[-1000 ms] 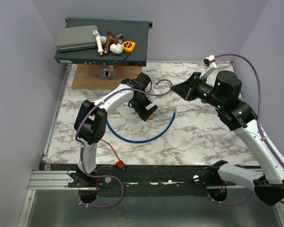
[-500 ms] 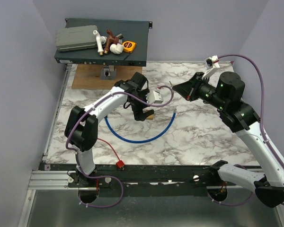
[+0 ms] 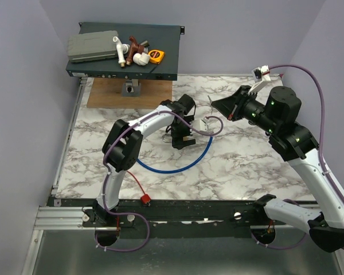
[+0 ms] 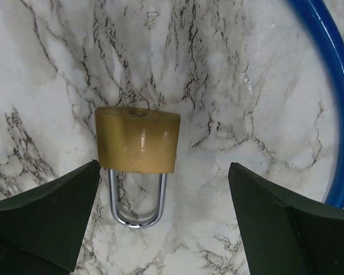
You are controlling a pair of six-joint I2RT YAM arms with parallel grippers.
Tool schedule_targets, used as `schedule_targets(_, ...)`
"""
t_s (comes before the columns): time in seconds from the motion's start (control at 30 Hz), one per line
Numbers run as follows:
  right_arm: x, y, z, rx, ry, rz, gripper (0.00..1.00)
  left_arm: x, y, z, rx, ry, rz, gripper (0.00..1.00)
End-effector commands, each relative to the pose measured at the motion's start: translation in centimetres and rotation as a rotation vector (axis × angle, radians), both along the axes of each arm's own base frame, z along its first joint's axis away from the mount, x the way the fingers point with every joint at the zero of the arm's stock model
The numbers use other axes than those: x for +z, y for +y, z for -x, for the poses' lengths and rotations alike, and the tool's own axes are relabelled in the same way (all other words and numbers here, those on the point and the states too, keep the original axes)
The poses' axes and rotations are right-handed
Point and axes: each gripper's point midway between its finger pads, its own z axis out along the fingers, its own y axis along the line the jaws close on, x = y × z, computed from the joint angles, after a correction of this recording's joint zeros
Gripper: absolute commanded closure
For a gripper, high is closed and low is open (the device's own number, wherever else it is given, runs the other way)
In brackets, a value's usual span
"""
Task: Unlock with the key
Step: Pick up the lock from the center of the board.
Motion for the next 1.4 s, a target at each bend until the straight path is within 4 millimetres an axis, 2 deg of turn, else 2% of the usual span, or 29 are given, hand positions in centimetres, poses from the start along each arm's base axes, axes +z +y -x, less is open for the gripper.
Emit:
schedule_targets(0.0,1.4,-1.0,0.2,-0.035,-0.034,0.005,0.99,0.1,-0.5,-0.5,0.032,0.011,-0.021,0.10)
schedule_targets(0.37,2.0,-1.1,0.3,-0.038,-0.036,-0.004,0.99,-1.5,-0.3,-0.8,-0.016,-0.023,-0.046,0.06)
schedule_targets(0.53,3.4,-1.2,0.4,-0.041,-0.058,-0.007,0.99,-2.0,0.2,-0.5,-0.080,-0.042,-0.066,0.06)
schedule_targets(0.67,4.9,-1.6,0.7,-0.045,-0.081,-0.007,0.99,-3.5,1.0,0.0,-0.152,-0.065,-0.133,0.07)
schedule_targets(0.83,5.8,-1.9,1.2,-0.044,-0.099,-0.011,0.99,-3.5,0.7,-0.4,-0.187,-0.076,-0.141,0.11)
schedule_targets(0.97,5.7,-1.9,1.3,-0.041,-0.096,-0.011,0.99,-3.4,0.1,-0.3,-0.214,-0.073,-0.136,0.16)
schedule_targets(1.17,6.0,-1.8,1.5,-0.034,-0.102,-0.009,0.99,-3.3,-0.4,-0.2,-0.236,-0.066,-0.135,0.16)
schedule_targets(1.23,6.2,-1.8,1.6,-0.031,-0.107,-0.008,0.99,-3.1,-0.6,-0.3,-0.236,-0.056,-0.133,0.25)
schedule_targets(1.37,6.2,-1.8,1.5,-0.030,-0.107,-0.001,0.99,-3.0,-0.8,-0.2,-0.236,-0.046,-0.131,0.59)
